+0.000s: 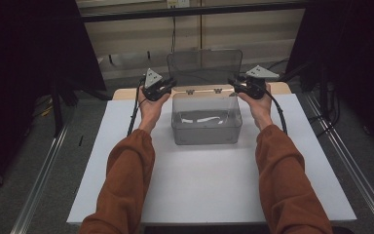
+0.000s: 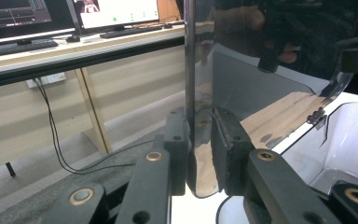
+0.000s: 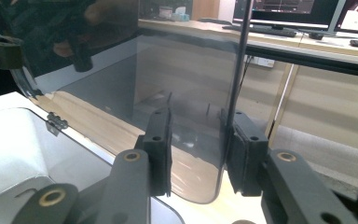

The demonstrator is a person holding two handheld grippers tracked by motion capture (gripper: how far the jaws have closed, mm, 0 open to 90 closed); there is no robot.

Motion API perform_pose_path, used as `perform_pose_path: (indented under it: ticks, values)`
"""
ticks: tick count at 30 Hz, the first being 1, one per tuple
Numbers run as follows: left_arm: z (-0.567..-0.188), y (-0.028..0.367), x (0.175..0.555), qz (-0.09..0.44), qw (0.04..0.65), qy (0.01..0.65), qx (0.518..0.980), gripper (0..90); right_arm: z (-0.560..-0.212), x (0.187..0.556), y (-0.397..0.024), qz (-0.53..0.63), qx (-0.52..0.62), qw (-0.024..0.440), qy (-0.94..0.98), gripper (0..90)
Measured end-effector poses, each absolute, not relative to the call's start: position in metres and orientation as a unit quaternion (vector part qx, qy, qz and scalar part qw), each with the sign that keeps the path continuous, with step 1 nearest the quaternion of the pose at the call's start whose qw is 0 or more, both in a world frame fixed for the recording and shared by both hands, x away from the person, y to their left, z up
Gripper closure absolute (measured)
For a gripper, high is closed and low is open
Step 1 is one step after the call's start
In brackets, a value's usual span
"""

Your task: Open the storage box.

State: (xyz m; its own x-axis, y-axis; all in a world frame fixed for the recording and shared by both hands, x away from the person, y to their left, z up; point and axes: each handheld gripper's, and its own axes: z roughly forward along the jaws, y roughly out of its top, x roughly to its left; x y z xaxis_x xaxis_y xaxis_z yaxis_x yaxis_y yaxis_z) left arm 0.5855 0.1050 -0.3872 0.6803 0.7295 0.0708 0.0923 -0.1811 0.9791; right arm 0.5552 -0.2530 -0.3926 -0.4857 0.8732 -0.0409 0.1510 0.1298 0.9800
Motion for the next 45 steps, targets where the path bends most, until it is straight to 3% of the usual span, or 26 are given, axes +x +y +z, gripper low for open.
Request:
perform_pose_path:
  ticks: [11,13,18,45]
  values:
    - [-0.393,0.105,0.590,0.284,0.553,0.284,0.730,78.3,-0.408,0.561,-0.252,0.536,0.389,0.311,0.681,59.8]
    - [-0.396,0.106,0.590,0.280,0.552,0.287,0.731,78.3,-0.409,0.562,-0.253,0.541,0.393,0.312,0.675,65.8]
    - [-0.399,0.104,0.592,0.277,0.553,0.294,0.728,77.3,-0.410,0.563,-0.255,0.542,0.397,0.309,0.673,67.0]
    - [-0.408,0.101,0.600,0.258,0.539,0.302,0.743,69.4,-0.412,0.569,-0.254,0.528,0.407,0.303,0.681,62.5]
